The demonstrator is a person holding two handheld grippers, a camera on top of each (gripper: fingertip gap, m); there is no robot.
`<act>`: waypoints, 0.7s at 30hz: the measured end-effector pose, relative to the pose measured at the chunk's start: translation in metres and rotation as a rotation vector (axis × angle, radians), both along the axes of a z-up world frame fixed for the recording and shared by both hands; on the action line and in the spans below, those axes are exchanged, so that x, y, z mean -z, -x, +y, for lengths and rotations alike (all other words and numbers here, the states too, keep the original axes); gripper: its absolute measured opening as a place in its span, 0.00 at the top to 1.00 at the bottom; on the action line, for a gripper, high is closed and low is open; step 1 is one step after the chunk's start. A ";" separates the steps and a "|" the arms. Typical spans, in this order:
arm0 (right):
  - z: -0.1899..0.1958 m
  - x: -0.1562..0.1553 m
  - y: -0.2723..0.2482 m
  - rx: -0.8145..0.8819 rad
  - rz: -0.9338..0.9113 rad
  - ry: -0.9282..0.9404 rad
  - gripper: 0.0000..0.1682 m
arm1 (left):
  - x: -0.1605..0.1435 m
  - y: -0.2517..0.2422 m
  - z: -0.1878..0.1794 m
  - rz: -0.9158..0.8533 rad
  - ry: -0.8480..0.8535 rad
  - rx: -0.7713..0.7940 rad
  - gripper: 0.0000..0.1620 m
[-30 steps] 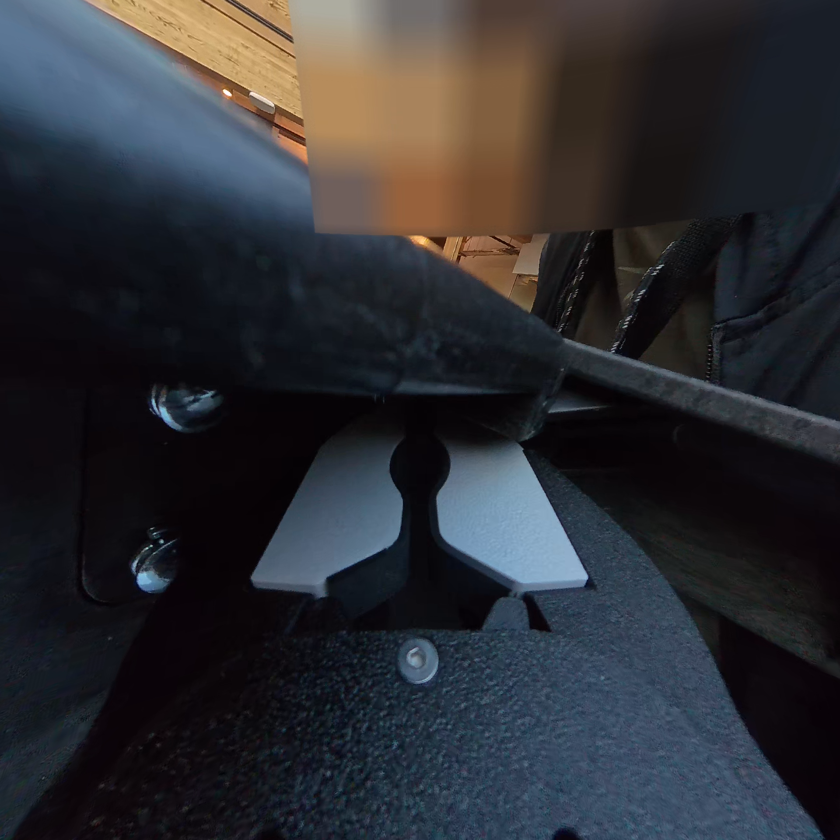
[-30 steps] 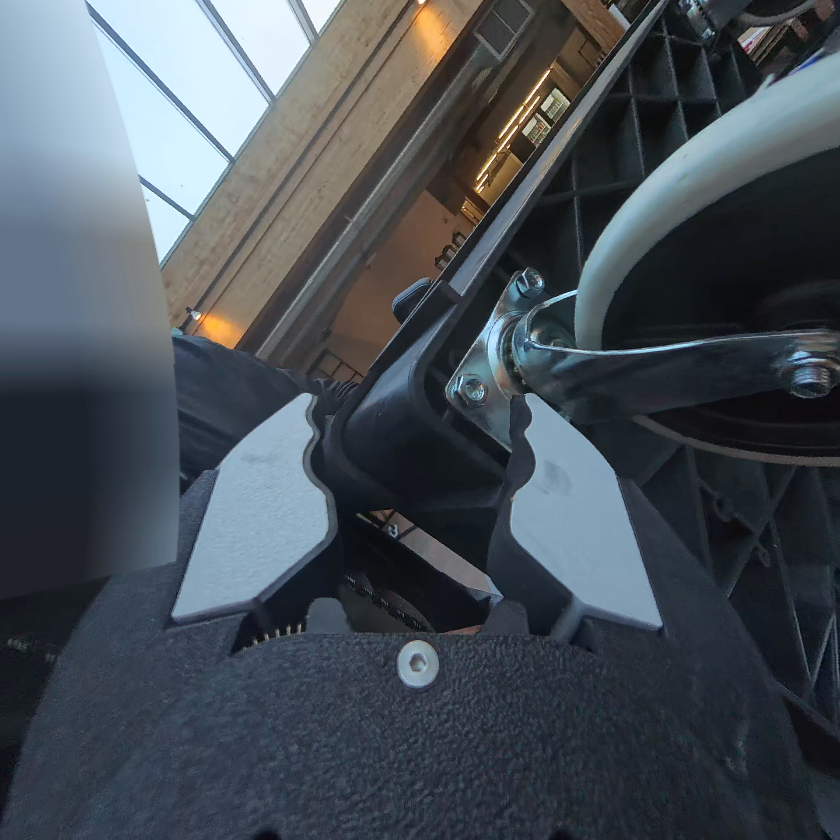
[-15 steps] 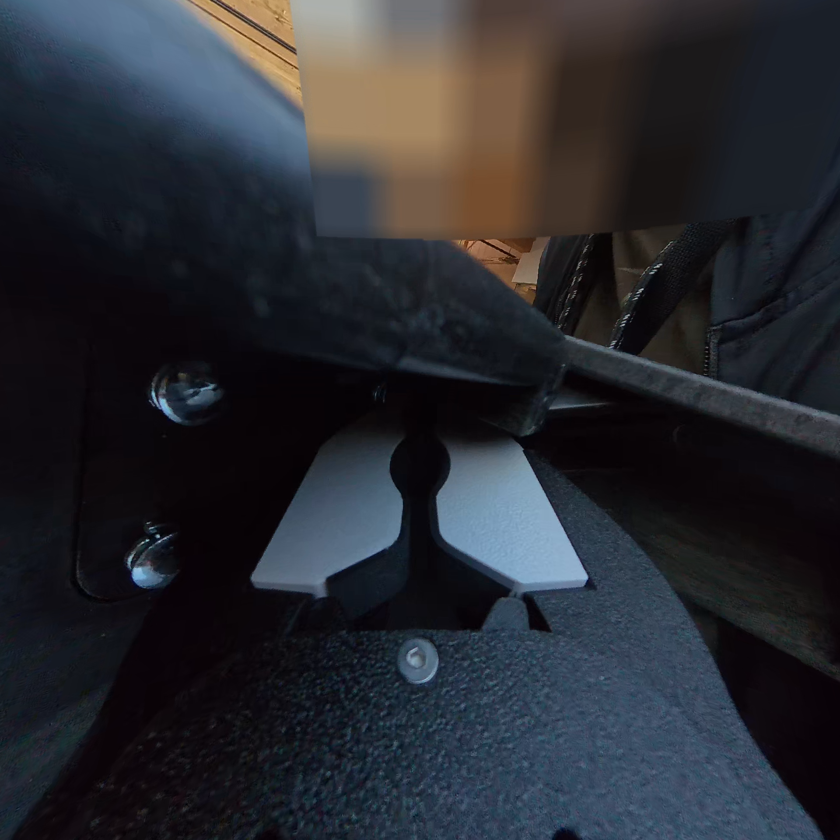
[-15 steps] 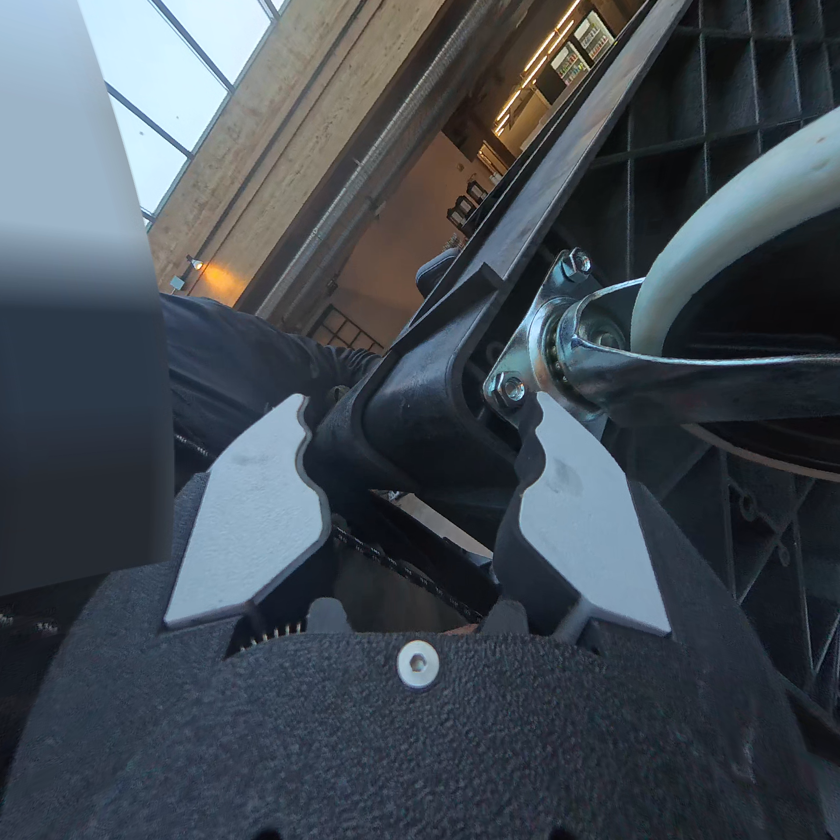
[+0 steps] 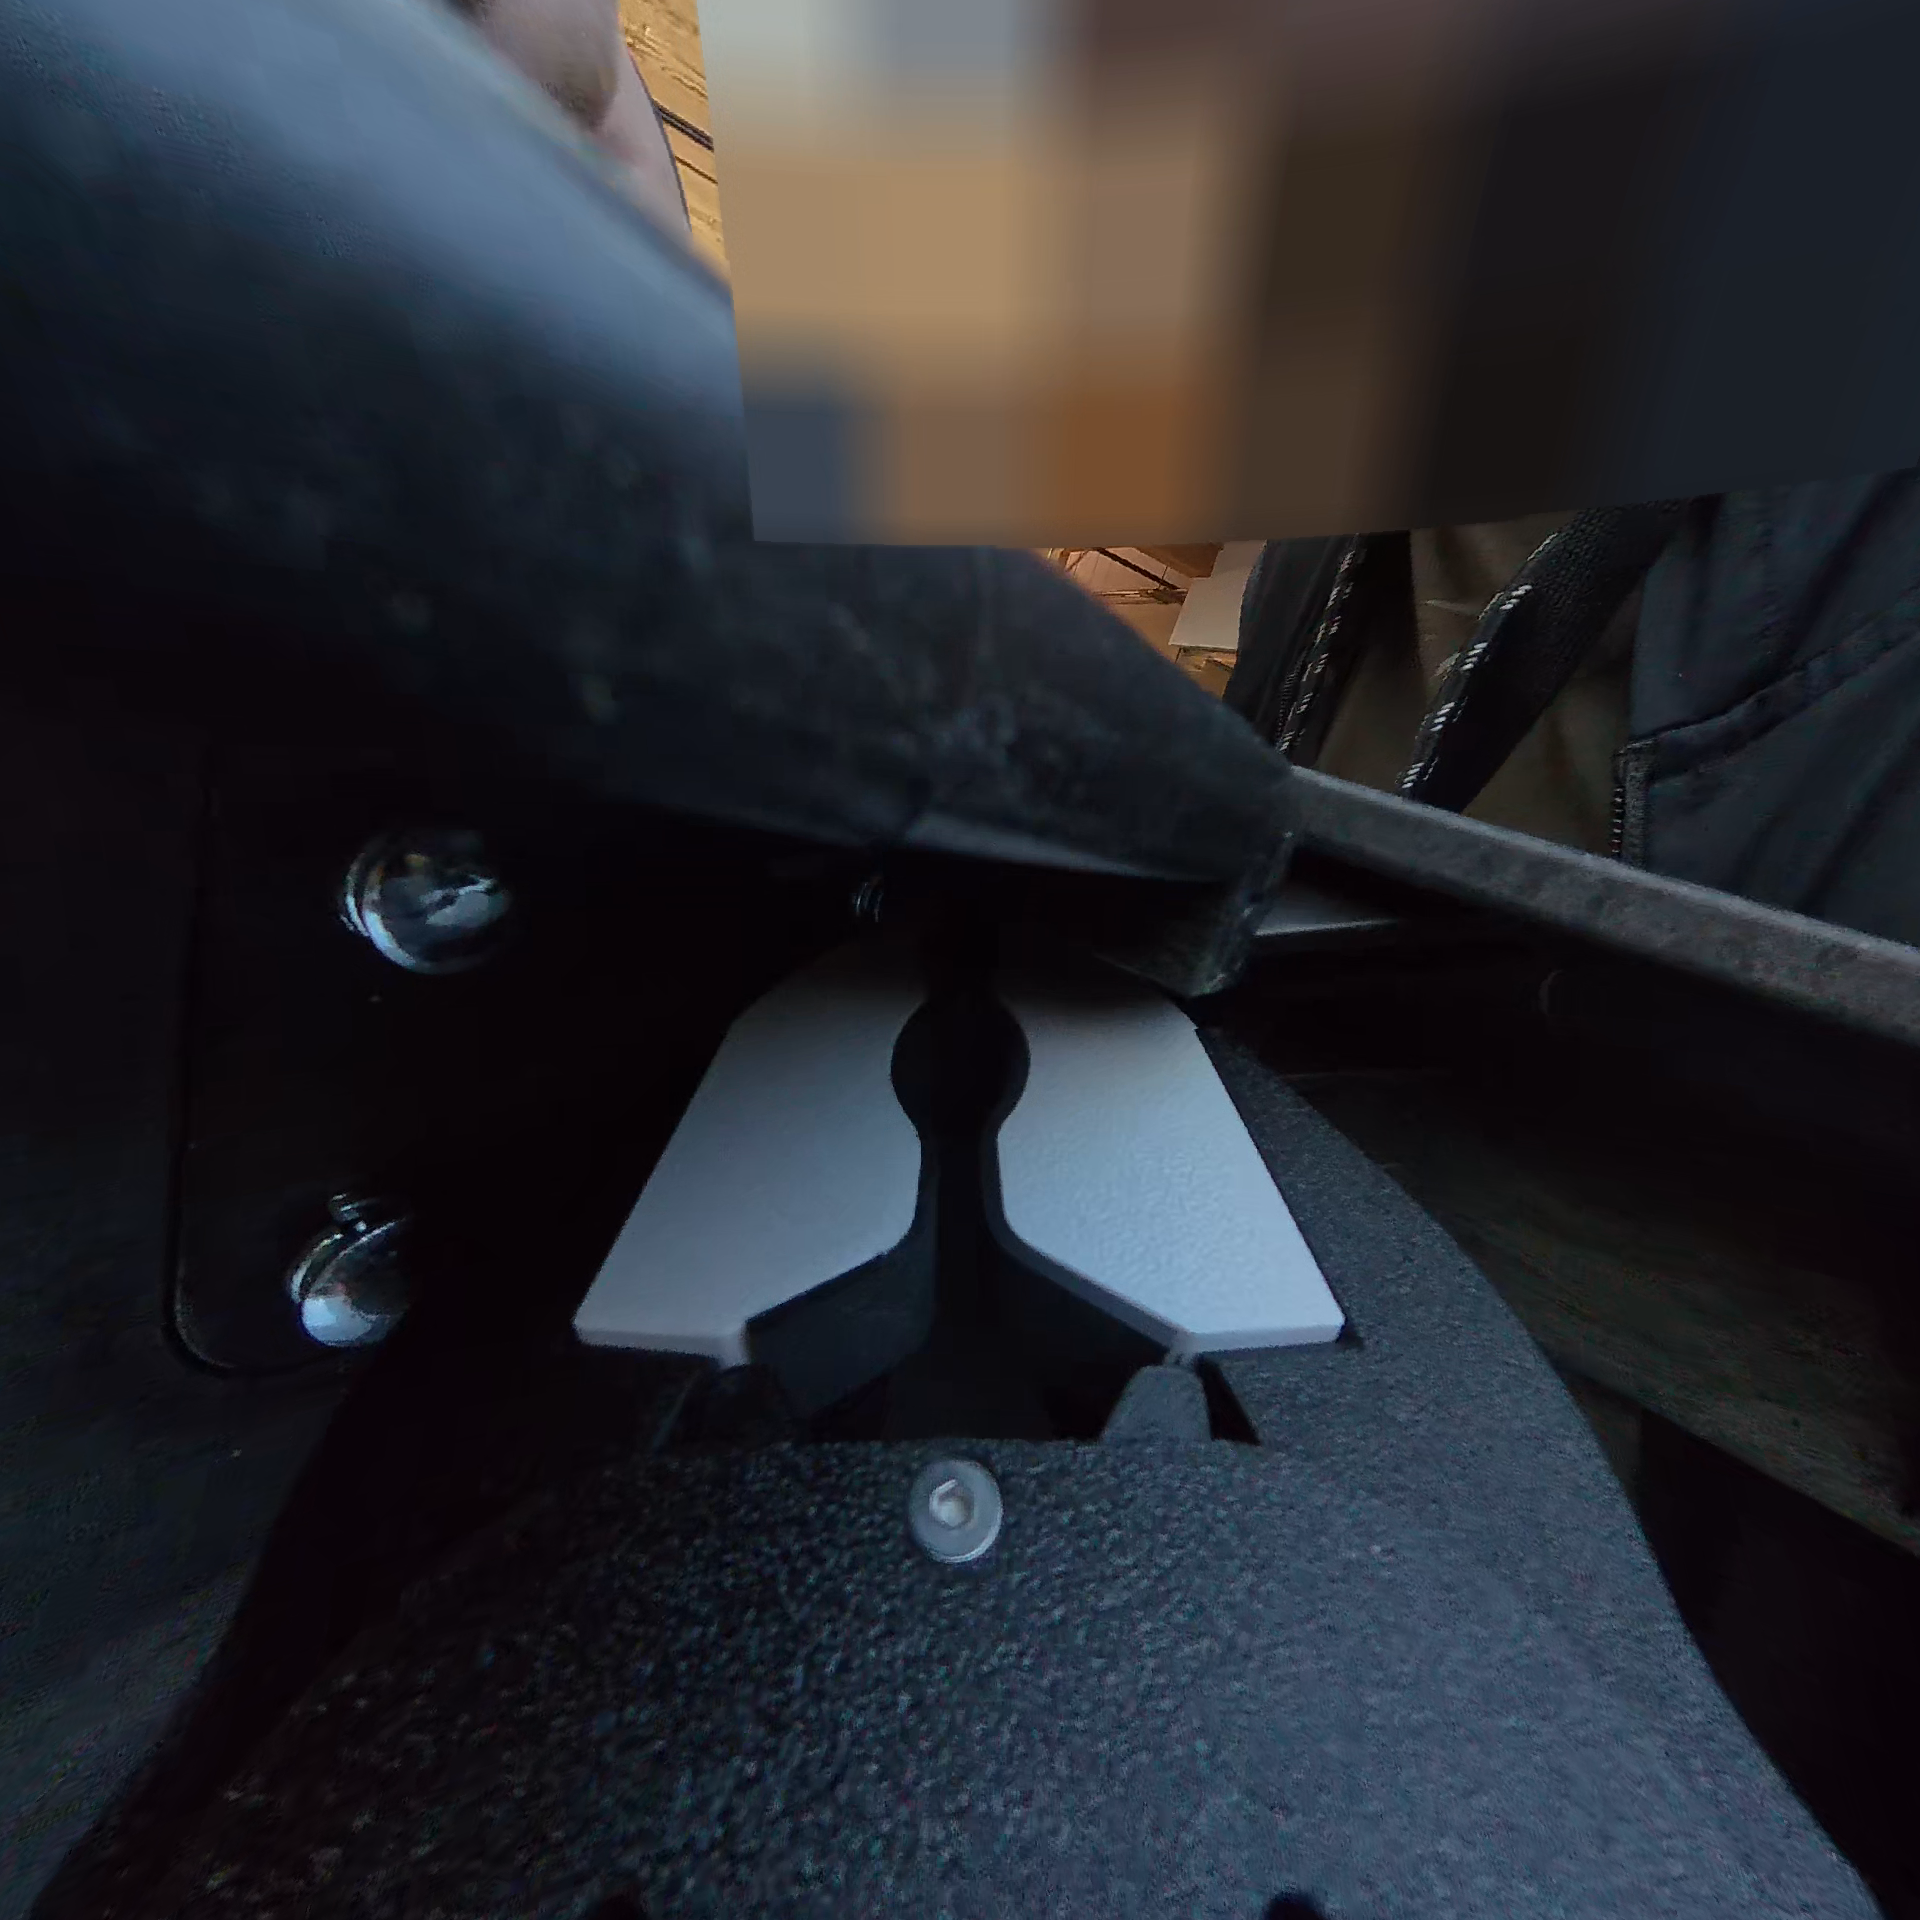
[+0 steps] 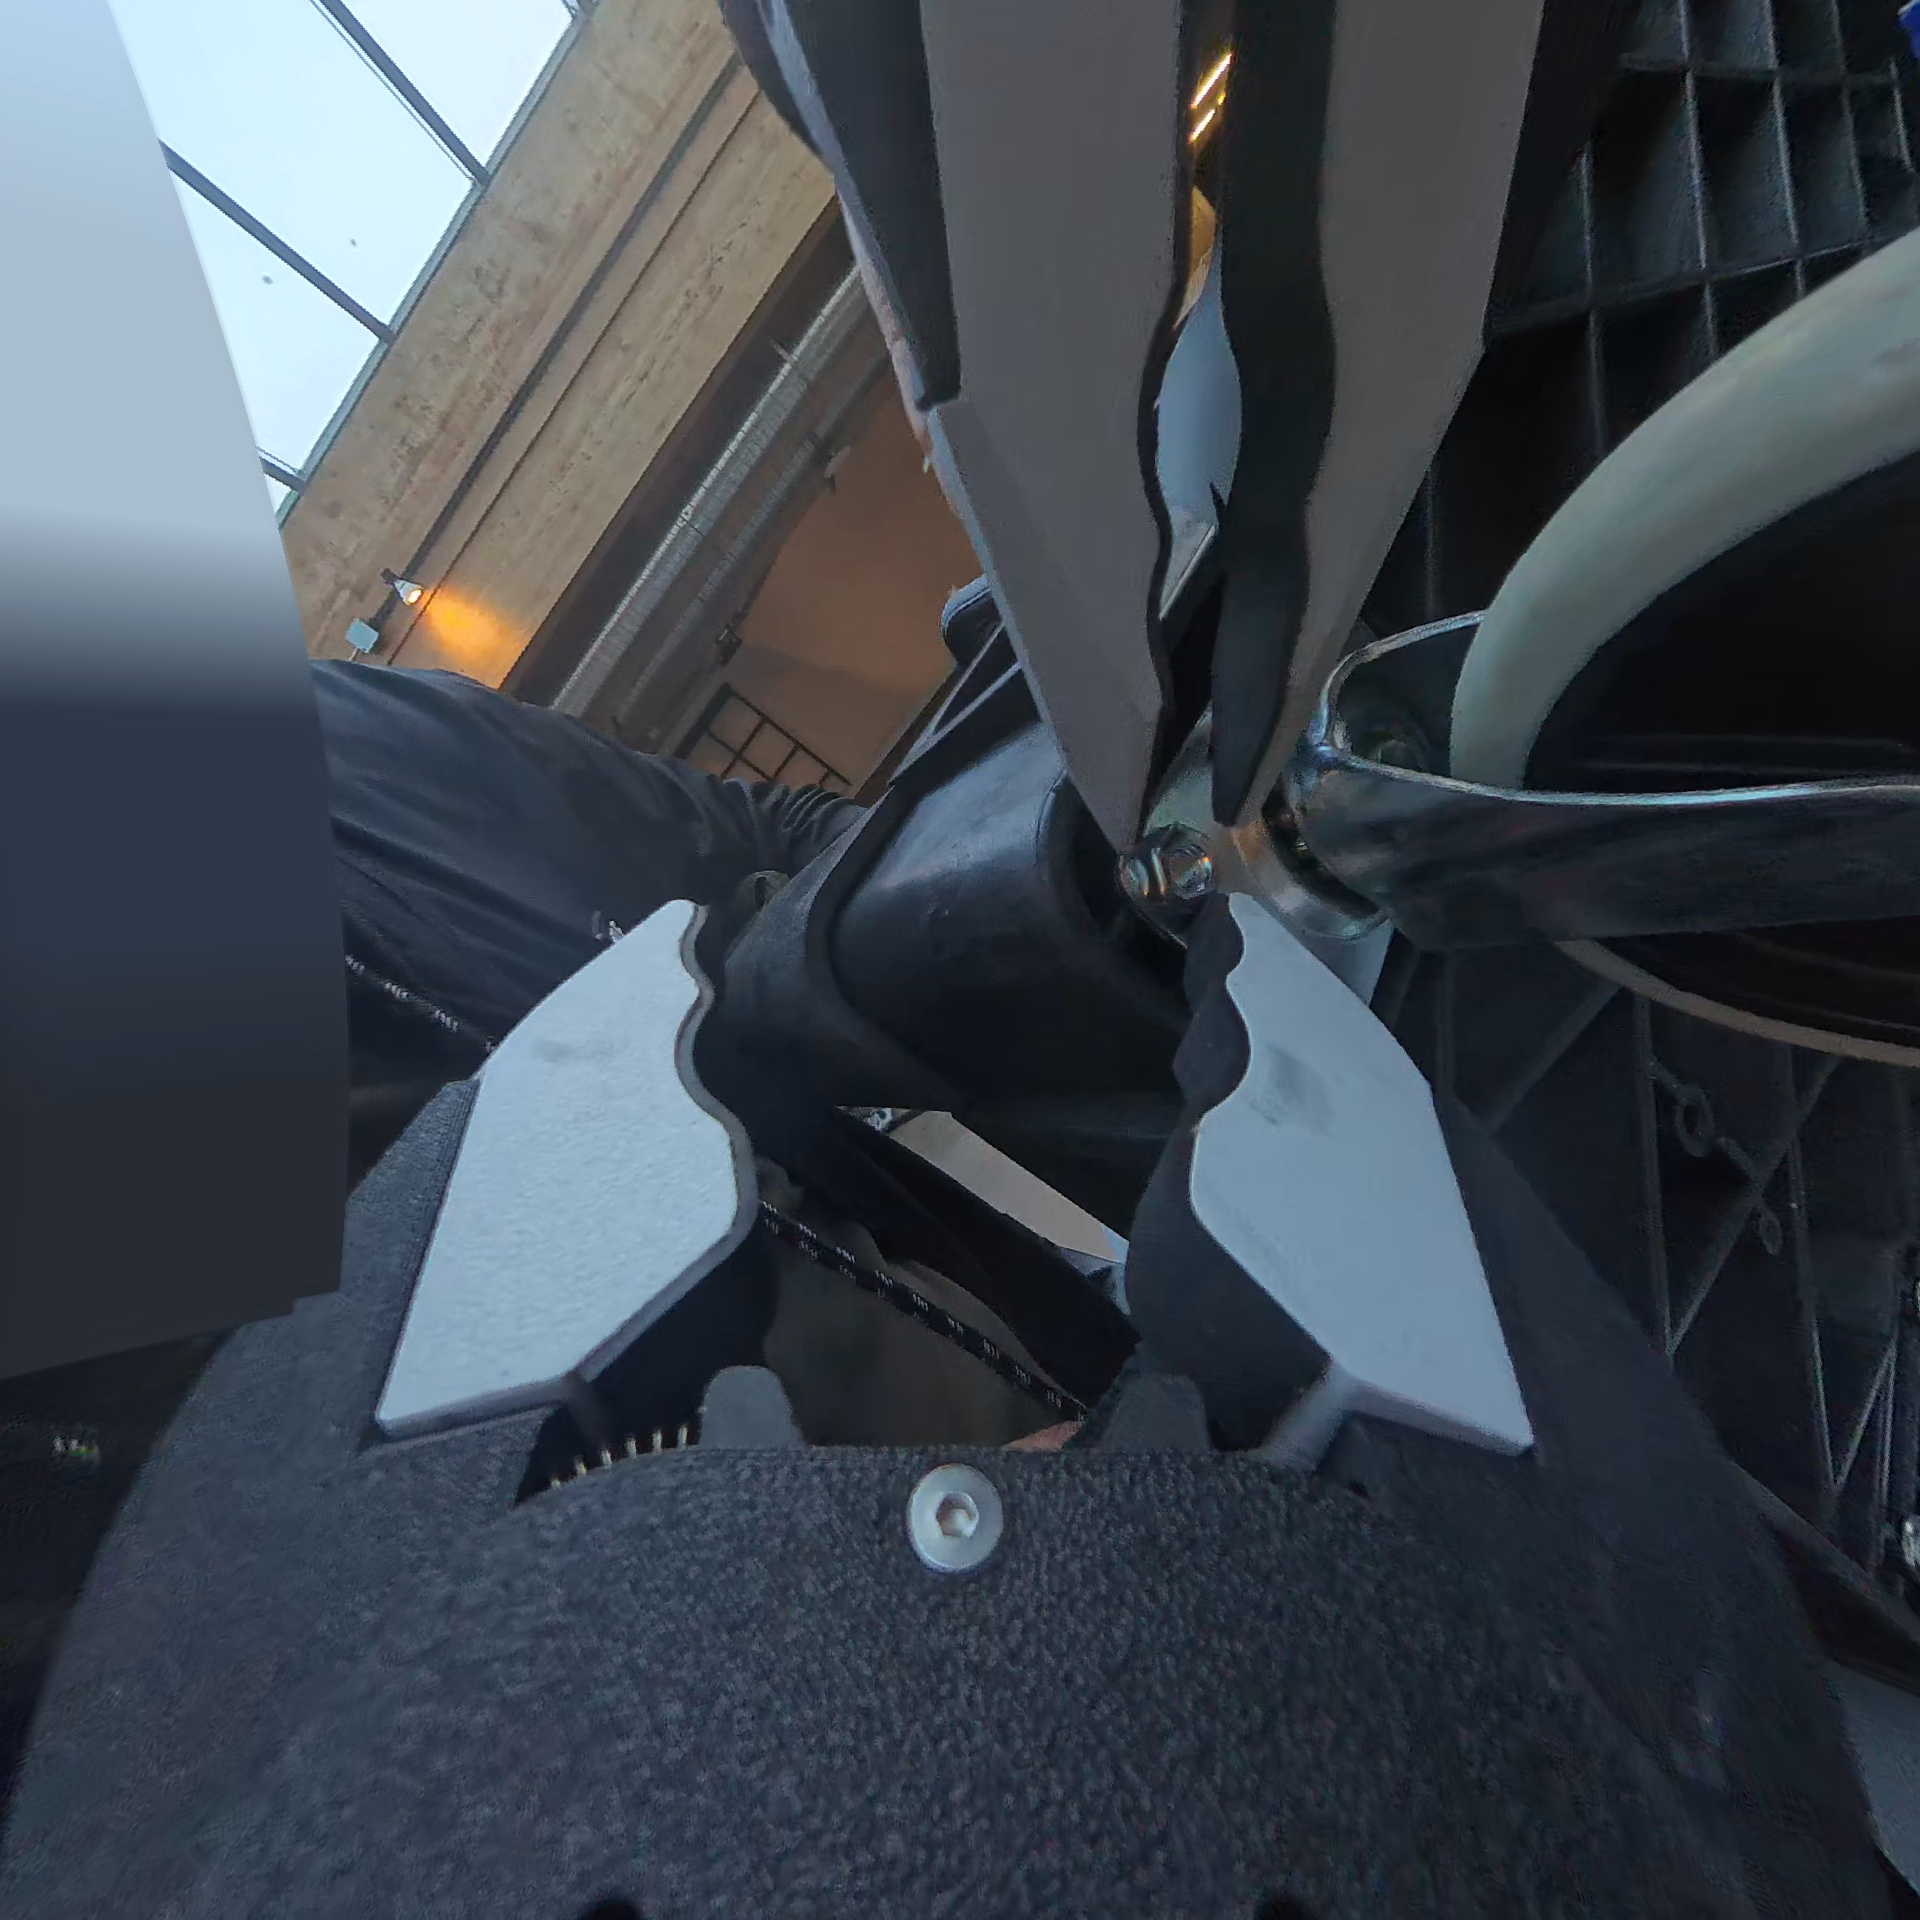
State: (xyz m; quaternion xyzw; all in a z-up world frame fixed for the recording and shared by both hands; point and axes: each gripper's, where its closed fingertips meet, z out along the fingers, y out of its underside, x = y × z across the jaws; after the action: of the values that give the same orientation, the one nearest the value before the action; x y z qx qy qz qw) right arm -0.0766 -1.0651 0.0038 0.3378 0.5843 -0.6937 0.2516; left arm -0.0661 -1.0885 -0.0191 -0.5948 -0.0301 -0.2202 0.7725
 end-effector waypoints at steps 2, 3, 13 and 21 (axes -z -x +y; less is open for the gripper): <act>-0.001 0.000 0.000 0.011 -0.002 -0.003 0.47 | 0.000 0.000 0.000 0.001 -0.001 0.000 1.00; -0.001 0.000 -0.001 0.014 -0.004 -0.001 0.47 | 0.000 0.000 0.000 0.000 0.000 0.000 1.00; -0.001 -0.003 -0.005 0.027 -0.002 -0.003 0.46 | 0.000 -0.002 -0.002 0.005 -0.006 0.000 1.00; 0.006 -0.015 -0.004 0.064 0.033 0.029 0.53 | 0.000 -0.001 -0.001 0.001 -0.002 -0.001 1.00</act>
State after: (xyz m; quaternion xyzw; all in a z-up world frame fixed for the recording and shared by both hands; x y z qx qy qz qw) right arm -0.0725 -1.0595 0.0192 0.3411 0.5673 -0.7151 0.2245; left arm -0.0653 -1.0896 -0.0193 -0.5943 -0.0296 -0.2194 0.7731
